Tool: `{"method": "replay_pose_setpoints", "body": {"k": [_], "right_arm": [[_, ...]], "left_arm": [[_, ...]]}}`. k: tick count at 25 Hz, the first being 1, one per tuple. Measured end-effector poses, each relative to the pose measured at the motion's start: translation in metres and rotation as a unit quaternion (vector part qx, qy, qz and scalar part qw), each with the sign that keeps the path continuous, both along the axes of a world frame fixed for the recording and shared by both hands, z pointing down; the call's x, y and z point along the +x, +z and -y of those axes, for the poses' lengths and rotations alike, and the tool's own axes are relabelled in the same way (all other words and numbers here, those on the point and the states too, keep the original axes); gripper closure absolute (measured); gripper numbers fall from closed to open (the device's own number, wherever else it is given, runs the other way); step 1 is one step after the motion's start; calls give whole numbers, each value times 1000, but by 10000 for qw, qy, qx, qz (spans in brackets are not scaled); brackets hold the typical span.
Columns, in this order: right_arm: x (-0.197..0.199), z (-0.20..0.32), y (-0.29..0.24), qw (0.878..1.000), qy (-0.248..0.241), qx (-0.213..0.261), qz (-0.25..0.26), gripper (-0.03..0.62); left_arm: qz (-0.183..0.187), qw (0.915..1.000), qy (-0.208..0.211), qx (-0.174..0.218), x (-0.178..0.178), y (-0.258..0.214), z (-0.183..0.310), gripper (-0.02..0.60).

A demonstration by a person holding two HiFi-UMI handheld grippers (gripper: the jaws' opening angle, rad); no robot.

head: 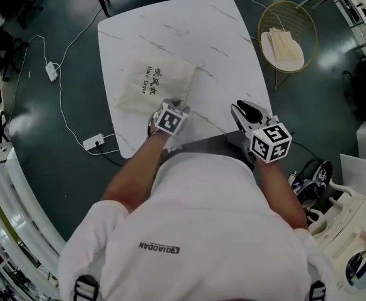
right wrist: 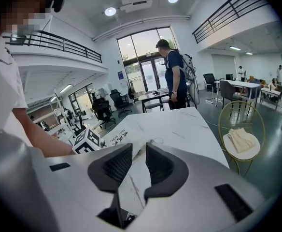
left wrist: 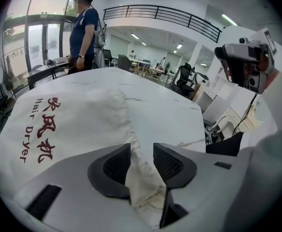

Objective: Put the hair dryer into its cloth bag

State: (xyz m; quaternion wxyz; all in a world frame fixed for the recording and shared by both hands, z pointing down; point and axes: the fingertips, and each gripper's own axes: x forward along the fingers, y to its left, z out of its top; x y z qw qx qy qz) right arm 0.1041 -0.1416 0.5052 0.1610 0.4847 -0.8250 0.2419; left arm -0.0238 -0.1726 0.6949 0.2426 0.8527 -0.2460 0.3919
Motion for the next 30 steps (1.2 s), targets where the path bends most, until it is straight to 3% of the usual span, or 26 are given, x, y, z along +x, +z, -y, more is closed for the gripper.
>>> {"method": "replay_pose_setpoints", "body": {"k": [6,10,14,18,24,30], "right_arm": [[-14,-31,-6,9997,209,99,98,499],[-26,-32,-10,9995,68,132,274,527],[-28,-30,-18,9975,-62,153,690,571],[-23,-38,-29,9942,-393,256,972,571],[-2,-86,-32,9922,-1034,107,684,572],[26,-147,-36,9834,-1598,122,853,572]], "left_arm": [[-534,9986,-39,22,-8,-31,-20,444],[-920,9953,-230,194,-20,-71,-28,529],[-1331,9889,-502,430,-24,-115,-42,550],[-1769,9791,-882,473,-20,-153,-66,554],[-1797,9741,-1309,400,14,-169,-124,554],[-1952,9621,-1819,569,53,-184,-189,554]]}}
